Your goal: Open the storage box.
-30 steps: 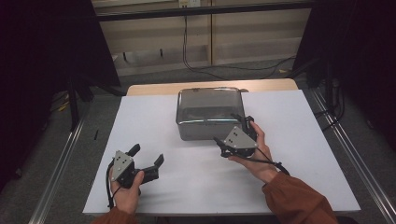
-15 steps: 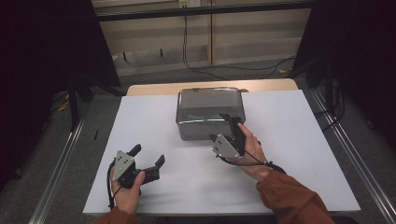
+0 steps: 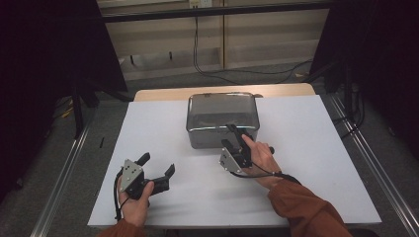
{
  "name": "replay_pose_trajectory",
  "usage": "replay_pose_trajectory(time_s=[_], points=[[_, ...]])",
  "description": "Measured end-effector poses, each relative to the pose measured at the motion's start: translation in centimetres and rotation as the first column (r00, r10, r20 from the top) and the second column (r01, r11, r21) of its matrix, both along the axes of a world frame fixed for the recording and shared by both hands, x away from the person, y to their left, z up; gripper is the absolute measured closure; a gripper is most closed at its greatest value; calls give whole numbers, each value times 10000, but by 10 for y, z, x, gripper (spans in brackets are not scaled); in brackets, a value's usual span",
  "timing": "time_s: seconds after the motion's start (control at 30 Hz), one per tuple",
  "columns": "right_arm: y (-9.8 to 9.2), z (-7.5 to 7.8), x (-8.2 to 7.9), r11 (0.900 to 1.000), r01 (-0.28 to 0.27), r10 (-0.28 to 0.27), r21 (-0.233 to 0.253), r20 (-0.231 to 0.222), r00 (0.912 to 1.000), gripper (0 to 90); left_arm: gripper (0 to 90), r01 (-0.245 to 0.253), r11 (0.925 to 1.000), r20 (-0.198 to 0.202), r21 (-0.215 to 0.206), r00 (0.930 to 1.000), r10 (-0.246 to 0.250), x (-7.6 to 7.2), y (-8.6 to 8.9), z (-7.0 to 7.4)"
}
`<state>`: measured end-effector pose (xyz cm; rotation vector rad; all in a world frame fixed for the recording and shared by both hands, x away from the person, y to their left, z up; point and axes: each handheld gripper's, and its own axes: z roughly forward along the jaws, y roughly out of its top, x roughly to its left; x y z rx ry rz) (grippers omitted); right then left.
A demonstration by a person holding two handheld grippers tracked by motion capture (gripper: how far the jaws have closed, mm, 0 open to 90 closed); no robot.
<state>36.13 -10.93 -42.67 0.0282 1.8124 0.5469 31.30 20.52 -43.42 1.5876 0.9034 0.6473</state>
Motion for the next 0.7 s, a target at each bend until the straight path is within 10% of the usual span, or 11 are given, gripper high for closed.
replay_pose_trajectory(time_s=[0.7], points=[[8,-6,4,9945,-25,37,-1050,117,9999,669,33,0,10000,-143,76,9999,1,1,1,-1]])
